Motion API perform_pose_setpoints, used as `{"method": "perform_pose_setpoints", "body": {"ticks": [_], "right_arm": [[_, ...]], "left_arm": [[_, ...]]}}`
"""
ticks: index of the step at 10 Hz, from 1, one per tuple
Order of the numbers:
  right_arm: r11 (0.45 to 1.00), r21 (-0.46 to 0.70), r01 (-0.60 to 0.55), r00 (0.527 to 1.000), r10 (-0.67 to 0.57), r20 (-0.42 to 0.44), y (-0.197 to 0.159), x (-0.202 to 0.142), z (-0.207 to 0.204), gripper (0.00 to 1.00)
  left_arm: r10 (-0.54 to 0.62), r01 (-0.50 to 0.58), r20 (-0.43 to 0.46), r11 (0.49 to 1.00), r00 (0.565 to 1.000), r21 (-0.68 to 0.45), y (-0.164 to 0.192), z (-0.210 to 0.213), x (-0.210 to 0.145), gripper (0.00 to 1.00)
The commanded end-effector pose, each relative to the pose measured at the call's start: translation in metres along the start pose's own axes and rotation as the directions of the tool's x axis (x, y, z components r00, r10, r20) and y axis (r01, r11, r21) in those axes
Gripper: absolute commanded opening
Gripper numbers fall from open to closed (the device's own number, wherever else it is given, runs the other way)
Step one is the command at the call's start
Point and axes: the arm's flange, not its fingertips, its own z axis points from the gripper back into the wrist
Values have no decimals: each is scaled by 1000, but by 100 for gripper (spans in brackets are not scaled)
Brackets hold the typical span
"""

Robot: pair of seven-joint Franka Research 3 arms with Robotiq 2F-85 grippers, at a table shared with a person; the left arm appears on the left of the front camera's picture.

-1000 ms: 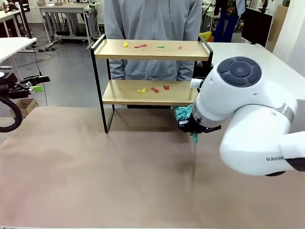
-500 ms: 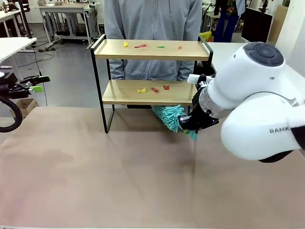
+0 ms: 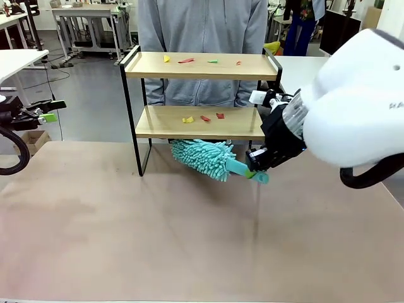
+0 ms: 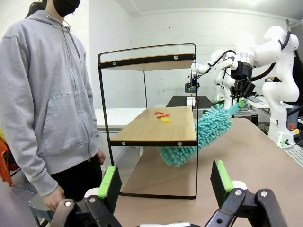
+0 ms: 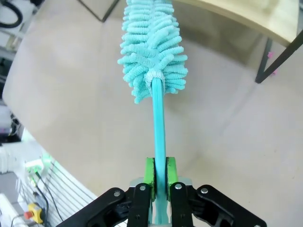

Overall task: Clean the shelf.
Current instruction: Clean the specific section of the Shelf indicated by the human with the Duster.

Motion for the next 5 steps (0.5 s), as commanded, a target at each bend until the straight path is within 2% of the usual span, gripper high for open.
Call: {"method": "perform_pose_setpoints", "body": {"ticks": [1, 3, 5], "right_arm": [[996, 68, -55, 998, 57, -22, -32, -64, 12, 13], [982, 102, -160, 986, 165, -36, -47, -85, 50, 13], [965, 185, -188, 976, 204, -73, -63, -103, 84, 13]], "left_arm": [[-4, 4, 0, 1000, 1000, -1, -1, -1, 3, 100], [-4, 4, 0, 1000, 1000, -1, -1, -1, 3, 100], [-4, 4, 0, 1000, 1000, -1, -1, -1, 3, 100]]}}
